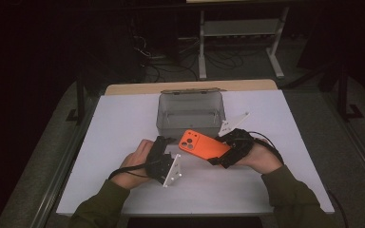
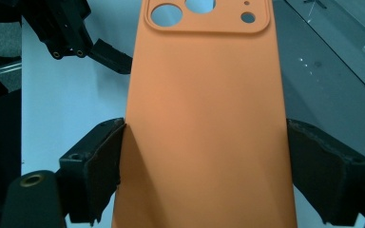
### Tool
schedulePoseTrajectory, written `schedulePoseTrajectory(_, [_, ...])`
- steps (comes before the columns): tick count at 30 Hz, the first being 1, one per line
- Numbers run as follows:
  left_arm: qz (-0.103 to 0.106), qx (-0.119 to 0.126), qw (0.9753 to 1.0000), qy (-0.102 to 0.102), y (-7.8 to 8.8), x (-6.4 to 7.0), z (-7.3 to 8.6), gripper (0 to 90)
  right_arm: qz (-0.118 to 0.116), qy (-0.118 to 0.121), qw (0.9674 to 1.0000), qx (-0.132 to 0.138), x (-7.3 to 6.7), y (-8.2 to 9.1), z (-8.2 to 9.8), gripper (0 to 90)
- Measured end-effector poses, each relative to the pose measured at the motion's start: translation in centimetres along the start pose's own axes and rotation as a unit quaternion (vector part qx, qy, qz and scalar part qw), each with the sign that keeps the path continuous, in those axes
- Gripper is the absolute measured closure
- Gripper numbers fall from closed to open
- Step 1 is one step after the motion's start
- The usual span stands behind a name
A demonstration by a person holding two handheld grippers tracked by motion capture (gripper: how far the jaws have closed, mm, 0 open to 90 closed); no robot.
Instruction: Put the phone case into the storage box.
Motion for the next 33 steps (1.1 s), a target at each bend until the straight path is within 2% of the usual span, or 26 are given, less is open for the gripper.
schedulePoseTrajectory(8, [-0.019, -0.014, 0.9991, -0.035, 0.0, 0.1, -0.1, 0.0, 0.000, 0.002, 1.0000, 0.000, 0.1, 0.0, 0.0, 15.7])
schedulePoseTrajectory(15, [-0.035, -0.022, 0.9977, -0.053, 0.1, 0.0, 0.0, 0.0, 0.000, -0.001, 1.0000, -0.002, 0.1, 0.0, 0.1, 15.7])
schedulePoseTrajectory(21, [-0.049, -0.022, 0.9970, -0.056, 0.6, -0.3, -0.1, 0.0, 0.000, -0.002, 1.0000, -0.001, 0.1, 0.0, 0.1, 15.7])
schedulePoseTrajectory(33, [-0.062, -0.019, 0.9959, -0.062, 1.1, -0.6, -0.5, 0.0, -0.001, -0.003, 1.0000, -0.005, 0.1, -0.1, 0.2, 15.7])
Point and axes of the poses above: each handheld gripper's, and its own axes: y roughly backward along the jaws, z roughly out of its underside, x roughly to its right, the point moved 7 cm from there along -y, roughly forward along the jaws, and after that the axes turned 7 degrees about z, right-handed, at the moved point
